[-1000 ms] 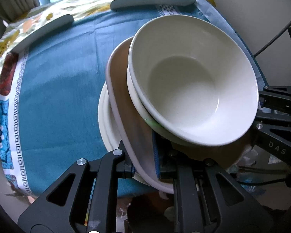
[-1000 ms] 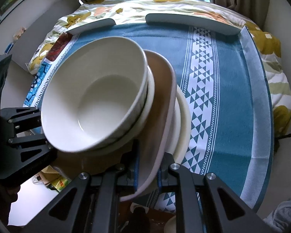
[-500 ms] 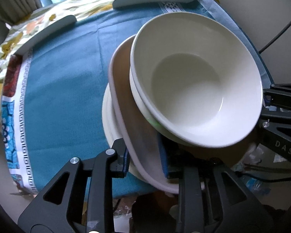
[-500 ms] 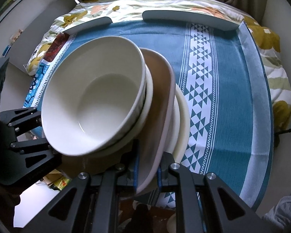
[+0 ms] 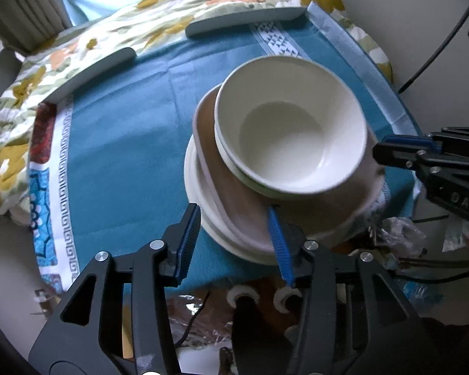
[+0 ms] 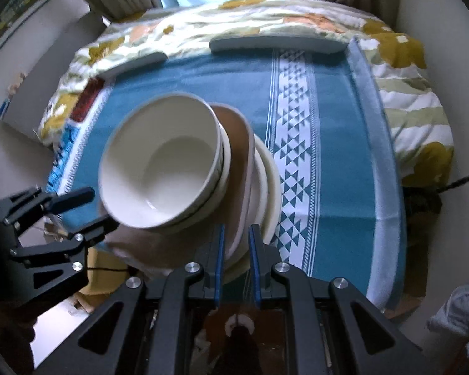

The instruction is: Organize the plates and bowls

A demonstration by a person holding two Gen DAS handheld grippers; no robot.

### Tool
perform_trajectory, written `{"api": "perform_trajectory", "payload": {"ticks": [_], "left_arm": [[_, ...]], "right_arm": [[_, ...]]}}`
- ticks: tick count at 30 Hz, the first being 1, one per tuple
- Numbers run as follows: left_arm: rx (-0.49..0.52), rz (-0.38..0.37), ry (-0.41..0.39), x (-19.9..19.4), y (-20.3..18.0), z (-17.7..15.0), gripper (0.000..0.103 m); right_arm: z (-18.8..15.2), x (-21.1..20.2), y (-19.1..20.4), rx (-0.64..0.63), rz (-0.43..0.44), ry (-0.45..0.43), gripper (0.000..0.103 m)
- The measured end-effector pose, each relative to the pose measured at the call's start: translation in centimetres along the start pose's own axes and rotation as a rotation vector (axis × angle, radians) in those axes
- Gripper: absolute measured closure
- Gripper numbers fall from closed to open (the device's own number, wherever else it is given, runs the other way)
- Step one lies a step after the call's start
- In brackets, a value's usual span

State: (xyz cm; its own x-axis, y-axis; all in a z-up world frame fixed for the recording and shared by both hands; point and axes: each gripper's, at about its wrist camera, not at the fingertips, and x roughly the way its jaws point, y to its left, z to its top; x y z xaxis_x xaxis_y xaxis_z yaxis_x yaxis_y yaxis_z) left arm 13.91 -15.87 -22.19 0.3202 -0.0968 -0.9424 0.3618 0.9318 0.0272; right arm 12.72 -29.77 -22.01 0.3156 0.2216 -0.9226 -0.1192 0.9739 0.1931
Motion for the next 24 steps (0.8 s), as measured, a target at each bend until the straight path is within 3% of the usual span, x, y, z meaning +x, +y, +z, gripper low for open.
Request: {"api": "perform_trajectory", "payload": {"ticks": [7, 11, 12, 14, 16, 17, 19, 22, 24], "left_arm": [[-0.071, -0.050, -0.085, -5.5, -0.1, -3.4, 0.062], [-0.138, -0.053, -0.246, -11.2, 0.9, -5.8, 0.060], [-0.152, -0.053, -0.282, -12.5, 1.1, -6.1, 0.056], [-0.170, -0.061, -0.367, -15.4, 1.6, -7.0, 0.045], [-0.171, -0.043, -0.471, -18.4, 2.0, -7.8, 0.023], [-0.172, -0.026, -0.523, -19.8, 2.3, -8.1, 0.016], [-0.185, 0.012, -0.623, -22.3, 2.8, -8.7, 0.000], [-0.222, 0.092, -0.759, -25.7, 4.1, -9.5, 0.000], [-0.237, 0.124, -0.802, -26.8, 4.7, -9.8, 0.000]], "right_arm": [[-2.7, -4.8, 2.5, -0.039, 0.022, -0.090, 0.090], [-4.2, -8.5, 4.1, -0.066, -0.037, -0.178, 0.090], [-4.4, -9.6, 4.7, -0.073, -0.063, -0.205, 0.090], [-4.7, -12.1, 5.4, -0.069, -0.089, -0.270, 0.079], [-5.2, -14.6, 6.4, -0.065, -0.107, -0.347, 0.028], [-5.2, -15.6, 6.7, -0.061, -0.116, -0.387, 0.018], [-5.6, -17.8, 7.6, -0.049, -0.131, -0.476, 0.013], [-5.5, -19.9, 8.8, -0.045, -0.170, -0.556, 0.012], [-5.7, -20.8, 9.4, -0.039, -0.181, -0.608, 0.011]]}}
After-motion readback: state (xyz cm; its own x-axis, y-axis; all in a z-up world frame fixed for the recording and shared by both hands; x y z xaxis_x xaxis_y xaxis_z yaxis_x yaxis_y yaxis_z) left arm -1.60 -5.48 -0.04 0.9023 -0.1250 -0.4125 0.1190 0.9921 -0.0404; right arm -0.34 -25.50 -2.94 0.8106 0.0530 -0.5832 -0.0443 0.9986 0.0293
